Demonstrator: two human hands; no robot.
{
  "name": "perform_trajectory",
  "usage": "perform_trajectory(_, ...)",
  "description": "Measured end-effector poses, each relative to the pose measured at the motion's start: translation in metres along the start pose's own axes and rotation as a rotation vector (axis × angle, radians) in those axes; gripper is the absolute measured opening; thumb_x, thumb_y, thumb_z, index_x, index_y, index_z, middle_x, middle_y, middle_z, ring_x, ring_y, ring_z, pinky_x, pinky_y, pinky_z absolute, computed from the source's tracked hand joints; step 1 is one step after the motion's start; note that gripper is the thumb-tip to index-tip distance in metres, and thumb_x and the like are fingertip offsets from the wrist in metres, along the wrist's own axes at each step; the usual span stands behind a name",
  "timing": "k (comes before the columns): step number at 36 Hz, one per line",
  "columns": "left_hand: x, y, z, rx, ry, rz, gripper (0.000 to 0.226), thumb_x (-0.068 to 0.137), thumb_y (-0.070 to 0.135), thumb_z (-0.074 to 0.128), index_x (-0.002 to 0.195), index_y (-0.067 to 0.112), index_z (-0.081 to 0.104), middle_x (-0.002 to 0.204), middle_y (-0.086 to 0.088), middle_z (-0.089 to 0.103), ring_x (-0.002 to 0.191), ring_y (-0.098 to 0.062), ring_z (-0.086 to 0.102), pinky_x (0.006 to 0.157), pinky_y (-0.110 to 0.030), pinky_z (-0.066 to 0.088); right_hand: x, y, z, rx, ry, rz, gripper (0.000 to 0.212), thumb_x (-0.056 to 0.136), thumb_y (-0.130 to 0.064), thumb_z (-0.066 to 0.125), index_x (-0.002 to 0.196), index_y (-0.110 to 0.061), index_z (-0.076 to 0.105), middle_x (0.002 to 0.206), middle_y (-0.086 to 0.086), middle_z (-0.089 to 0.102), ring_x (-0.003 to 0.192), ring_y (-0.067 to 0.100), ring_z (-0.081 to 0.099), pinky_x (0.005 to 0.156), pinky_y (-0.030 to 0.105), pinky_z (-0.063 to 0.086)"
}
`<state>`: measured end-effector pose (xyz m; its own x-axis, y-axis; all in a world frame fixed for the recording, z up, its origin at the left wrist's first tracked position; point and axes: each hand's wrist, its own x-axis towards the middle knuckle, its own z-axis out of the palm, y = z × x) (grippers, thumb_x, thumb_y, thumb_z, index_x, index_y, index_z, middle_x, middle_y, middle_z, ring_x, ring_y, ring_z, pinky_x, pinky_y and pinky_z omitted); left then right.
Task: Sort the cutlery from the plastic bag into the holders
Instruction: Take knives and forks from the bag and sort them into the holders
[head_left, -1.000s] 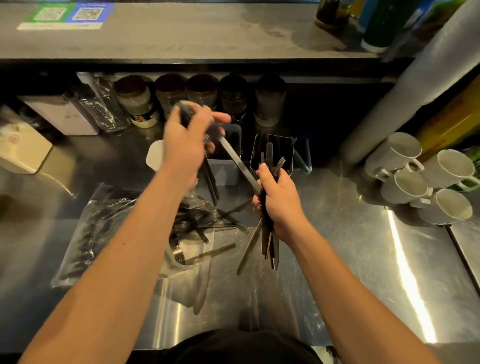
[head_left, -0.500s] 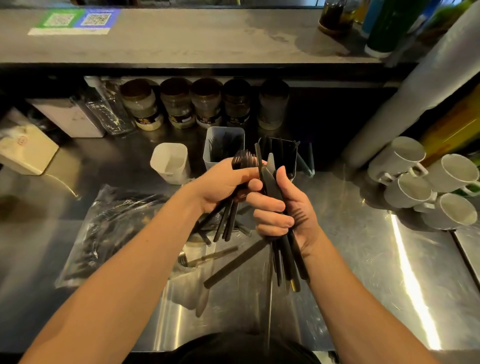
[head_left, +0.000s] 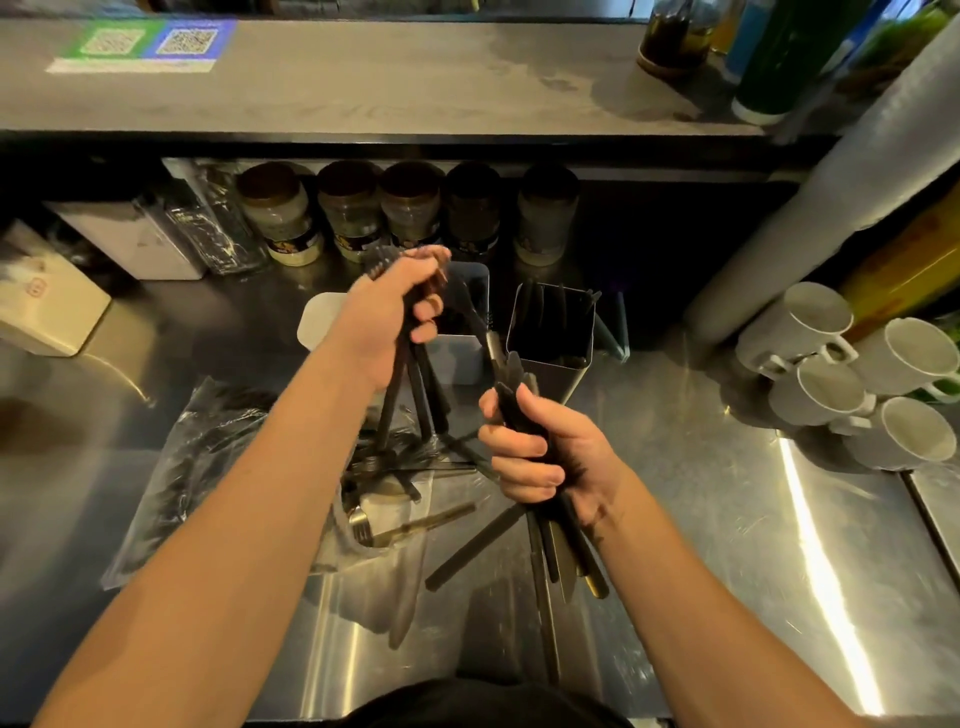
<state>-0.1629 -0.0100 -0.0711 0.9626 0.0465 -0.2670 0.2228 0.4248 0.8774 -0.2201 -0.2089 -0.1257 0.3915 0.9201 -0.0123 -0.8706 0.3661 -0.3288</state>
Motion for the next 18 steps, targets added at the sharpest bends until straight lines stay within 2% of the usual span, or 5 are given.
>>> perform_trajectory(5, 0.015, 0.009, -0.012, 0.002, 0.345, 0.171, 0.017, 0.098, 0.009, 0.05, 0.102, 0.01, 0.066, 0.069, 0.001, 0.052, 0.052, -0.008, 0.044, 0.042, -0.021, 0.031, -0.003, -0.002, -0.011, -0.082, 0.243, -0.107, 0.015, 0.097, -0.024, 0.062, 0.099, -0.011, 0.057, 0.06, -0.006, 0.031, 0.038, 0.004, 0.033, 0.037, 0.018, 0.026)
perform_trajectory(9, 0.024, 0.018, -0.011, 0.057, 0.5, 0.3, 0.016, 0.095, 0.007, 0.055, 0.096, 0.015, 0.068, 0.07, 0.003, 0.057, 0.053, -0.007, 0.046, 0.046, -0.025, 0.031, 0.002, -0.009, -0.014, -0.147, 0.448, -0.244, 0.02, 0.091, -0.023, 0.069, 0.089, -0.012, 0.054, 0.063, -0.001, 0.02, 0.035, 0.004, 0.036, 0.035, 0.018, 0.031)
perform_trajectory(12, 0.039, 0.026, -0.008, 0.145, 0.539, 0.45, 0.015, 0.092, 0.012, 0.06, 0.096, 0.022, 0.069, 0.079, 0.004, 0.064, 0.063, -0.008, 0.052, 0.056, -0.028, 0.04, 0.007, -0.013, -0.011, -0.205, 0.478, -0.285, 0.031, 0.086, -0.024, 0.075, 0.083, -0.014, 0.046, 0.07, 0.003, 0.013, 0.036, 0.005, 0.036, 0.035, 0.018, 0.031)
perform_trajectory(15, 0.059, 0.033, -0.005, 0.371, 0.515, 0.601, 0.014, 0.09, 0.012, 0.061, 0.098, 0.022, 0.068, 0.092, 0.005, 0.067, 0.081, -0.003, 0.063, 0.077, -0.021, 0.05, 0.01, -0.017, -0.009, -0.222, 0.485, -0.292, 0.026, 0.093, -0.022, 0.065, 0.079, -0.014, 0.045, 0.071, 0.005, 0.012, 0.036, 0.005, 0.036, 0.035, 0.018, 0.032)
perform_trajectory(18, 0.08, 0.031, 0.0, 0.631, 0.414, 0.657, 0.014, 0.091, 0.014, 0.061, 0.103, 0.02, 0.066, 0.092, 0.01, 0.066, 0.082, 0.003, 0.062, 0.077, -0.015, 0.051, 0.012, -0.018, -0.01, -0.212, 0.501, -0.295, 0.026, 0.094, -0.021, 0.064, 0.078, -0.013, 0.045, 0.066, 0.003, 0.018, 0.036, 0.006, 0.036, 0.035, 0.018, 0.033)
